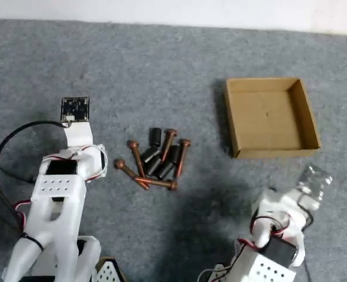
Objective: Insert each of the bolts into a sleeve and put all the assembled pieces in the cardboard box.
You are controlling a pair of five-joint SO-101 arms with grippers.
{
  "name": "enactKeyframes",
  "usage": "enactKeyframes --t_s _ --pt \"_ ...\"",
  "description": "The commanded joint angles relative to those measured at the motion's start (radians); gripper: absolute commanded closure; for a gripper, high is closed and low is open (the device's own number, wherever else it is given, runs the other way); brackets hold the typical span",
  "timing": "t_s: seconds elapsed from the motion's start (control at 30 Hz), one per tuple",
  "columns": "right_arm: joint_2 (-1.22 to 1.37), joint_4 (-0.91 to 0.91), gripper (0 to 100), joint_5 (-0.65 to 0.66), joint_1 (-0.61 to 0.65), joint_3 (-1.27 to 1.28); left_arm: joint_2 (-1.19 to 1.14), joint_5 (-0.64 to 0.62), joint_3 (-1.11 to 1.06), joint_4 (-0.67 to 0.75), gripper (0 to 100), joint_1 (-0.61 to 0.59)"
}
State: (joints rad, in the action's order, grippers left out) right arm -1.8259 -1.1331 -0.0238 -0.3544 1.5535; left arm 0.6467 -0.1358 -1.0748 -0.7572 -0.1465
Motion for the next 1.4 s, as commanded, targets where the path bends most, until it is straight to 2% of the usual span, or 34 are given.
enactKeyframes --t_s 0.0,0.13,0.23,0.43,0.77,0.87,1.0,1.2,1.37 --pt "0.028 0.007 70.4 0.035 0.219 -0.091 0.002 -0.011 0.002 0.017 87 0.010" --pt "0.186 0.062 75.9 0.041 0.361 -0.094 0.002 -0.011 0.002 0.020 87 0.010" --pt "0.389 0.085 76.5 0.023 0.453 -0.229 0.001 -0.011 0.002 0.021 87 0.010" --pt "0.846 0.116 76.4 -0.149 0.677 -0.584 -0.002 -0.011 0.002 0.021 87 0.010" --pt "1.555 0.186 76.4 -0.313 0.849 -1.047 -0.002 -0.015 0.004 0.040 86 -0.028" --pt "1.707 0.185 76.4 -0.381 0.921 -1.171 -0.002 -0.068 0.004 0.046 86 -0.058" --pt "1.828 0.180 76.4 -0.434 1.027 -1.287 -0.002 -0.083 0.005 0.049 86 -0.088" --pt "1.867 0.183 76.4 -0.520 1.179 -1.334 -0.004 -0.086 0.005 0.049 86 -0.104" --pt "1.871 0.188 76.4 -0.528 1.188 -1.333 -0.004 -0.110 0.005 0.049 86 -0.110"
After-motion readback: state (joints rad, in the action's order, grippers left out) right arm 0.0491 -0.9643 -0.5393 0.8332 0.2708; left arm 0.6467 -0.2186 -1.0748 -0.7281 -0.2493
